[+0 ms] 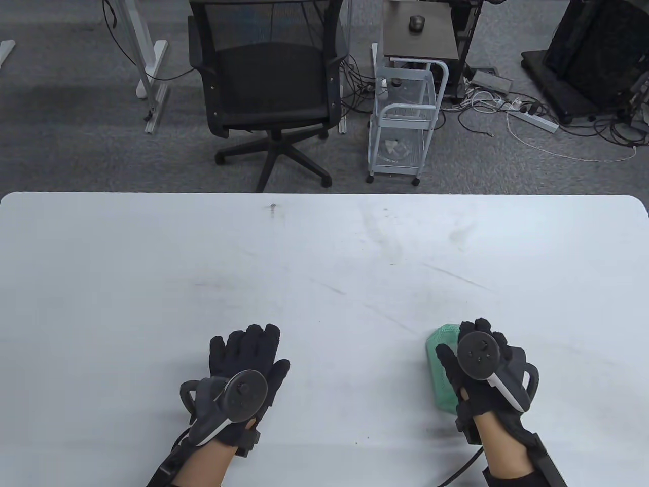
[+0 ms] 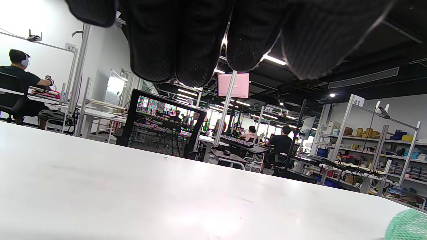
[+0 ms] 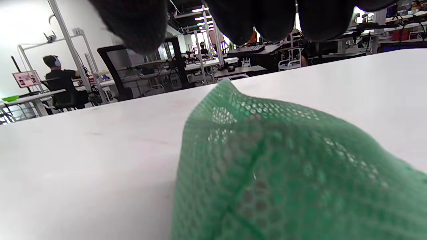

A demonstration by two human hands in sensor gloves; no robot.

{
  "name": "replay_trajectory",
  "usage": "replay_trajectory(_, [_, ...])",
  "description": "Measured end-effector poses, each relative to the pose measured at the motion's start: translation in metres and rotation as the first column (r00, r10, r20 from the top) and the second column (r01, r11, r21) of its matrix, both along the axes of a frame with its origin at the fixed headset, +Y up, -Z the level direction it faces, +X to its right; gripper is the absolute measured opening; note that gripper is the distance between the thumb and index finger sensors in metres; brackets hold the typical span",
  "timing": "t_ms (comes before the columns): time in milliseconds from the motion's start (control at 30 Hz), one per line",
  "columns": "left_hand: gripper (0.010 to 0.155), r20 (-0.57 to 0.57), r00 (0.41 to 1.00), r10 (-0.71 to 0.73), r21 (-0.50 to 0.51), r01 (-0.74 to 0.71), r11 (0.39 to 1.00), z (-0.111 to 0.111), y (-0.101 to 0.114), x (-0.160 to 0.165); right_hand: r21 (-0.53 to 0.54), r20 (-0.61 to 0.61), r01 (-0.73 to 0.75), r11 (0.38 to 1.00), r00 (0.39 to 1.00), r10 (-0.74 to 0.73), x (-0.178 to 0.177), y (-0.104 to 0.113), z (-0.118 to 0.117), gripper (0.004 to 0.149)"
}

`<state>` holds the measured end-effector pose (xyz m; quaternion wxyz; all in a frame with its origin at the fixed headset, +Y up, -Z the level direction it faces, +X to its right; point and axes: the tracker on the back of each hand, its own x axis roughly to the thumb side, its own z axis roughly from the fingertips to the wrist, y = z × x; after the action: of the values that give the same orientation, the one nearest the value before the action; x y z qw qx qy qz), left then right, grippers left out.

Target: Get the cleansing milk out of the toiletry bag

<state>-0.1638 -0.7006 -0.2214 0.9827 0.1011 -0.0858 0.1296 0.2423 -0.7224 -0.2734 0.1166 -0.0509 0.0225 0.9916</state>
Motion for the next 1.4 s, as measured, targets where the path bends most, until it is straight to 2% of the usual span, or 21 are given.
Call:
replay_trajectory(133, [0.066,0.005,1.000,-0.004,-0.011,0.004,1.000,-0.001,0.000,0.001,-0.115,0.001,-0.065,0.991,0.998,0.066,-0.003,-0.013,-0.006,0.072])
replay_trajectory(267, [0.066,0.005,1.000,-0.002,-0.012,0.003,1.000,-0.001,0.000,0.000,-0.158,-0.004,-0.094,0.983,0.995,0.095,-0.006,-0.020,-0.010,0.071])
replay_trajectory(567, [0.065,0.002,1.000,0.002,-0.009,-0.002,1.000,-0.001,0.000,0.000,-0.165,-0.010,-0.130,0.978,0.991,0.130,-0.008,-0.026,-0.013,0.062])
replay_trajectory(900, [0.066,-0.002,1.000,0.005,-0.009,-0.005,1.000,-0.001,0.000,-0.001,-0.120,-0.014,-0.210,0.970,0.978,0.209,-0.013,-0.030,-0.015,0.049])
replay_trajectory(1200, [0.066,-0.003,1.000,0.005,-0.012,-0.005,1.000,-0.001,0.001,-0.001,-0.103,-0.008,-0.222,0.970,0.975,0.222,-0.015,-0.030,-0.016,0.037])
replay_trajectory(1400, [0.066,-0.004,1.000,0.007,-0.013,-0.007,1.000,-0.001,0.001,-0.001,-0.075,-0.020,-0.243,0.967,0.970,0.242,-0.017,-0.028,-0.017,0.034])
